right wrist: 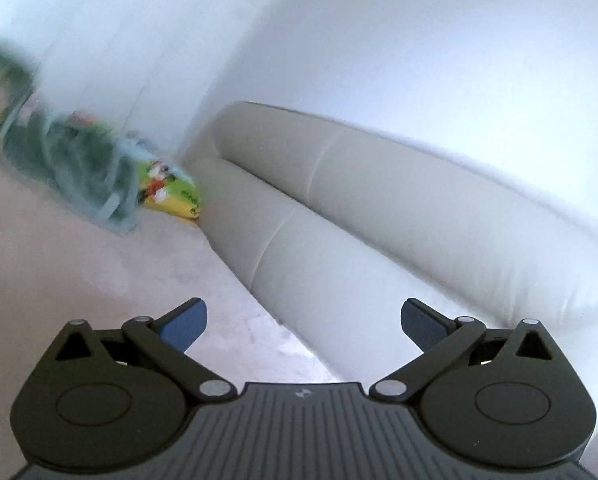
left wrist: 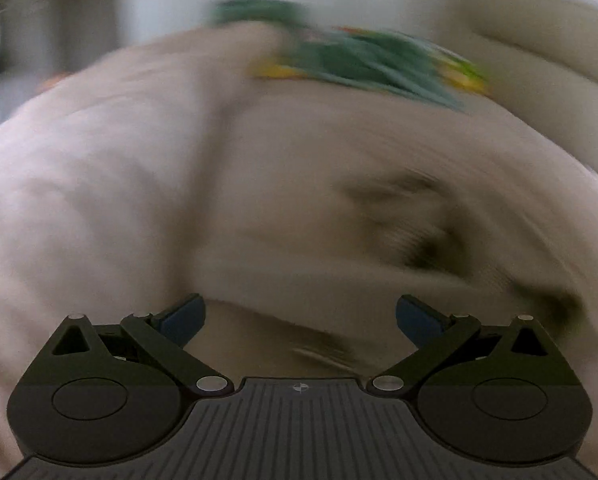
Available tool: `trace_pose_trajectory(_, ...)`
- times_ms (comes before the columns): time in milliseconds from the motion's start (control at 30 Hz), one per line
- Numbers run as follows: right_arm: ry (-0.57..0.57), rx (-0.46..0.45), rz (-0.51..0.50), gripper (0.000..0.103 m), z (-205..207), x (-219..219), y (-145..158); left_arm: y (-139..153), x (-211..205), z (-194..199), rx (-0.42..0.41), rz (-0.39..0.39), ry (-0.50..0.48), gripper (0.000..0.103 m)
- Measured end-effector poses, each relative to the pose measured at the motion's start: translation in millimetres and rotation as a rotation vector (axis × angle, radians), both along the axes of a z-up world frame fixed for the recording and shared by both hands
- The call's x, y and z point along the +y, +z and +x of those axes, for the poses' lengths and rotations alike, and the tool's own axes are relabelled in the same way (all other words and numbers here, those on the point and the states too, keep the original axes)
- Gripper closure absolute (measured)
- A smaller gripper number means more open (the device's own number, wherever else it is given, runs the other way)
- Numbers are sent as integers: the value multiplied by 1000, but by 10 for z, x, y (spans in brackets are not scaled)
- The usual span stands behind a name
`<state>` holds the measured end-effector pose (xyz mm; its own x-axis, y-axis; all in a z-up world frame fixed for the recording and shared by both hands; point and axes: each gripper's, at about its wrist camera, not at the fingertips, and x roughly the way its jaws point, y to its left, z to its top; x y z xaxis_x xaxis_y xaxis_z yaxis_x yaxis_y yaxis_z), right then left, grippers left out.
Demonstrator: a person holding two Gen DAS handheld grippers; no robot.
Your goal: Fold clothes
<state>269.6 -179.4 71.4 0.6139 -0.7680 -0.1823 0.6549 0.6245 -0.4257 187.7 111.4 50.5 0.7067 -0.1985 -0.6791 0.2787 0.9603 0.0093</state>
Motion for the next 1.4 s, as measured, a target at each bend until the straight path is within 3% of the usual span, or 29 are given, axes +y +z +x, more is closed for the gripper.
trace_pose_trajectory(33,47,-11,74,0,-48,-25,68,-42,-124,-23,6,15,-78,0)
trace_pose_trajectory(133,305,212,155,0,-173,432,-232,-234,-532,-37,7,128,-252,0)
trace_pose_trajectory(267,639,485,183,0,-350,1475,-878,-373,-844,345,-157,427,-160,0)
trace_pose_trajectory(333,722,585,126,0,-315,1902,-1135,-264,-755,710,-163,453,-31,0)
trace_pose_trajectory(433,744,642,3,0,-129,1902,-1285,-3,-508,1027,-242,464,197,0)
trace_pose_trajectory(533,535,538,-218,0,209,1339,-1124,249,-190,1189,-306,416,334,0)
trace_pose_trajectory(600,335,367,-231,0,375,960,-735,346,-33,1174,-292,322,343,0)
trace_pose_trajectory(633,234,280,-235,0,457,770,-537,354,28,1154,-273,261,307,0)
trace_pose_trajectory(667,208,216,-208,0,443,730,-389,361,89,1134,-254,201,269,0)
trace_pose_trajectory(700,186,153,-178,0,424,697,-243,332,99,1013,-223,149,191,0)
trace_pose_trajectory(733,246,124,-148,0,346,761,-199,302,106,886,-192,97,111,0)
trace_pose_trajectory(833,465,299,-127,0,170,1074,-603,-3,-135,510,-83,103,-183,0)
trace_pose_trajectory(900,585,445,-149,0,-35,1308,-923,-214,-282,335,-48,166,-286,0)
trace_pose_trajectory(1033,634,590,-186,0,-340,1592,-1442,-450,-512,238,7,200,-320,0)
trace_pose_trajectory(1133,597,559,-159,0,-311,1543,-1425,-546,-638,324,-45,266,-324,0)
trace_pose_trajectory(1200,572,537,-140,0,-289,1507,-1409,-485,-593,532,-118,334,-248,0)
trace_pose_trajectory(1267,546,516,-122,0,-267,1471,-1393,-291,-394,714,-139,277,-104,0)
trace_pose_trajectory(1333,521,494,-103,0,-245,1435,-1377,-91,-76,1028,-145,180,156,0)
trace_pose_trajectory(1400,495,472,-84,0,-223,1399,-1360,35,167,1235,-175,189,345,0)
